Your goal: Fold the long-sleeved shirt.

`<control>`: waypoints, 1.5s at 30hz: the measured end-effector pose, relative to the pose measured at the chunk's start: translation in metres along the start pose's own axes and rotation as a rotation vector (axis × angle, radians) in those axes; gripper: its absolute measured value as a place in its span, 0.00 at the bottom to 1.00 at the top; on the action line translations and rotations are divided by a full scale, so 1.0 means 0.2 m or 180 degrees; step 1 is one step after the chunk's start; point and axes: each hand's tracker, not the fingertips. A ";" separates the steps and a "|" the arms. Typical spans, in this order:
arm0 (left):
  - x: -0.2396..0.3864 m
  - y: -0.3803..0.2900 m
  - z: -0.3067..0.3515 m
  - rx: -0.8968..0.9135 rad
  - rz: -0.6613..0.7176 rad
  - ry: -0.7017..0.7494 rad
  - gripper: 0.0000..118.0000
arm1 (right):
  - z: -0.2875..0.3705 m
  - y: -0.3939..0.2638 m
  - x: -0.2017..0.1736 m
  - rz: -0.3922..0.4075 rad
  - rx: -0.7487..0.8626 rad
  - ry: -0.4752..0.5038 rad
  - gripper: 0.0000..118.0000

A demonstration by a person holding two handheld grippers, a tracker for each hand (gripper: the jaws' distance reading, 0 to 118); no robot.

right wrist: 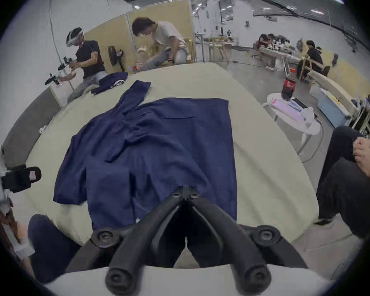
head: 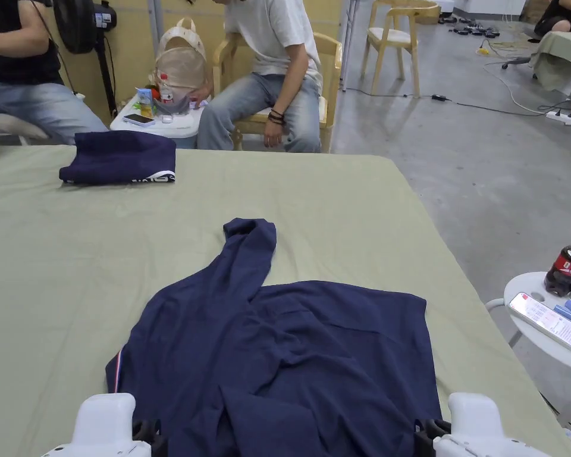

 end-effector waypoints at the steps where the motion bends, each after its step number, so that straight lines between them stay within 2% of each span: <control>1: -0.01 0.01 -0.03 -0.0011 0.0004 -0.0011 0.00 | -0.05 0.10 0.04 0.0011 0.0005 0.0019 0.01; 3: -0.01 0.04 -0.07 -0.0005 -0.0019 0.0033 0.00 | -0.18 0.30 0.12 0.0008 0.0090 -0.0060 0.01; 6: -0.01 0.11 -0.11 -0.0023 0.0028 -0.0002 0.00 | -0.40 0.67 0.24 0.0072 -0.0007 0.0105 0.01; 7: -0.01 0.13 -0.14 -0.0025 0.0043 -0.0022 0.00 | -0.50 0.77 0.27 0.0157 -0.0057 0.0081 0.07; 8: -0.02 0.15 -0.16 -0.0029 0.0040 -0.0033 0.00 | -0.63 0.85 0.30 0.0278 -0.0132 0.0078 0.23; 9: -0.02 0.16 -0.19 -0.0036 0.0030 -0.0033 0.00 | -0.70 0.93 0.31 0.0346 -0.0218 0.0015 0.60; 10: -0.02 0.18 -0.21 -0.0047 0.0005 -0.0012 0.00 | -0.82 0.99 0.33 0.0392 -0.0329 -0.0061 0.82; 11: -0.02 0.19 -0.24 -0.0047 -0.0011 0.0003 0.00 | -0.92 1.03 0.37 0.0381 -0.0360 -0.0013 0.86; 12: -0.03 0.20 -0.26 -0.0050 -0.0018 0.0007 0.00 | -1.03 1.06 0.40 0.0328 -0.0466 0.0014 0.85; 15: -0.06 0.22 -0.33 -0.0063 0.0039 0.0014 0.00 | -1.24 1.08 0.46 0.0028 -0.0821 -0.0170 0.85; 16: -0.08 0.22 -0.35 -0.0067 0.0059 0.0020 0.00 | -1.30 1.06 0.49 -0.0048 -0.0816 -0.0179 0.85; 18: -0.10 0.22 -0.38 -0.0076 0.0094 0.0054 0.00 | -1.37 1.04 0.52 -0.0124 -0.0829 -0.0401 0.84; 20: -0.11 0.22 -0.41 -0.0109 0.0110 0.0077 0.00 | -1.43 0.99 0.55 -0.0173 -0.1062 -0.0379 0.74; 21: -0.12 0.22 -0.43 -0.0122 0.0116 0.0084 0.00 | -1.40 0.99 0.53 -0.0091 -0.0905 -0.0411 0.67; 22: -0.14 0.23 -0.44 -0.0146 0.0129 0.0086 0.00 | -1.38 1.01 0.51 -0.0002 -0.0786 -0.0468 0.43; 23: -0.15 0.24 -0.45 -0.0151 0.0134 0.0086 0.00 | -1.36 1.01 0.49 0.0106 -0.0681 -0.0544 0.03; 25: -0.20 0.26 -0.47 -0.0073 0.0126 0.0108 0.00 | -1.31 1.00 0.42 0.0429 -0.0676 -0.0586 0.03; 26: -0.22 0.29 -0.50 -0.0006 0.0151 0.0120 0.07 | -1.31 1.01 0.42 0.0570 -0.0815 -0.0595 0.03; 27: -0.25 0.32 -0.52 0.0008 0.0159 0.0142 0.22 | -1.31 1.01 0.42 0.0653 -0.0800 -0.0620 0.03; 28: -0.27 0.37 -0.56 -0.0003 0.0158 0.0137 0.37 | -1.30 1.02 0.44 0.0615 -0.0819 -0.0596 0.03; 30: -0.35 0.47 -0.65 0.0009 0.0208 0.0155 0.71 | -1.33 1.06 0.46 0.0365 -0.0814 -0.0558 0.04; 31: -0.38 0.53 -0.71 0.0005 0.0208 0.0210 0.77 | -1.33 1.05 0.48 0.0253 -0.0825 -0.0522 0.04; 33: -0.42 0.66 -0.84 0.0080 0.0055 0.0300 0.79 | -1.36 1.06 0.50 0.0275 -0.0833 -0.0502 0.04; 35: -0.47 0.78 -1.03 -0.0202 -0.0112 0.0364 0.79 | -1.37 1.04 0.49 0.0318 -0.0836 -0.0511 0.04; 40: -0.53 0.88 -1.40 -0.0573 -0.0043 0.0303 0.79 | -1.38 1.03 0.42 0.0388 -0.0854 -0.0580 0.03; 41: -0.56 0.87 -1.47 -0.0735 0.0064 0.0242 0.77 | -1.40 1.01 0.44 0.0378 -0.0861 -0.0584 0.04; 43: -0.58 0.83 -1.55 -0.1163 0.0238 0.0153 0.54 | -1.40 1.02 0.46 0.0353 -0.0875 -0.0568 0.04; 44: -0.58 0.82 -1.51 -0.0852 -0.0004 0.0283 0.54 | -1.40 1.02 0.46 0.0343 -0.0884 -0.0558 0.04; 45: -0.57 0.84 -1.51 -0.0824 -0.0064 0.0197 0.52 | -1.40 1.03 0.46 0.0340 -0.0890 -0.0555 0.04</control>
